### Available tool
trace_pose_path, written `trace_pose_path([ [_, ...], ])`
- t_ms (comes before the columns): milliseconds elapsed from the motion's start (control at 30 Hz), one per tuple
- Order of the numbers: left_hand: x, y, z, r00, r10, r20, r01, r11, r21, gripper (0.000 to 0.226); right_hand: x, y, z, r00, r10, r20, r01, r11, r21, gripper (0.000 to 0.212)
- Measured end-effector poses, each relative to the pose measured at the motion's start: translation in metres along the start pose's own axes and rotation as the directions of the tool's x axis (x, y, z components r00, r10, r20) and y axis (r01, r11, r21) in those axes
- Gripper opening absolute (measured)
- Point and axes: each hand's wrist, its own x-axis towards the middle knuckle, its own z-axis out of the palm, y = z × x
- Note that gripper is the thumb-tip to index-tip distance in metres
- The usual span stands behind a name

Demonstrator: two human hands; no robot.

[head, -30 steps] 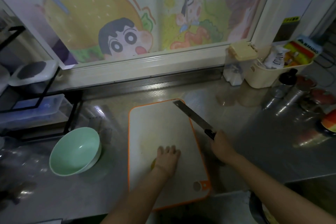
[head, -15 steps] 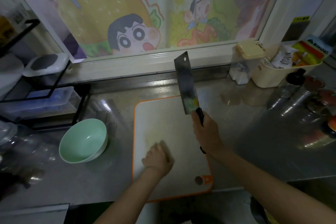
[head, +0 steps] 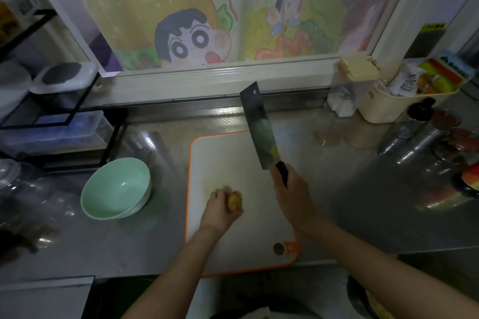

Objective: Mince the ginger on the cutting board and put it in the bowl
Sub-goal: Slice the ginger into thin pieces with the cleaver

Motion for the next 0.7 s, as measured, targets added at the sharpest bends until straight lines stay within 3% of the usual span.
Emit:
trace_pose_path([
  [133, -0.001, -0.005, -0.002, 0.999, 0.030, 0.017, -0.030, 0.999, -0.018, 0.056, -0.010, 0.014, 0.000, 0.997, 0.023, 0.071, -0.019, 0.999, -0.046, 0.023],
  [300, -0.007, -0.006, -0.003, 1.000, 0.018, 0.014, -0.017, 0.998, -0.063, 0.055, -0.015, 0.036, 0.004, 0.949, 0.206, 0.237, -0.166, 0.970, -0.180, 0.039],
  [533, -0.013, -0.008, 0.003, 0.998, -0.023, -0.061, 0.011, 0.984, -0.180, 0.046, -0.025, 0.044, 0.006, 0.878, 0.238, 0.415, -0.111, 0.945, -0.306, 0.033],
  [700, -0.008, -0.005, 0.003, 0.997, -0.001, -0.074, -0.012, 0.985, -0.173, 0.042, -0.028, 0.039, 0.008, 0.846, 0.275, 0.456, -0.059, 0.900, -0.432, 0.032],
])
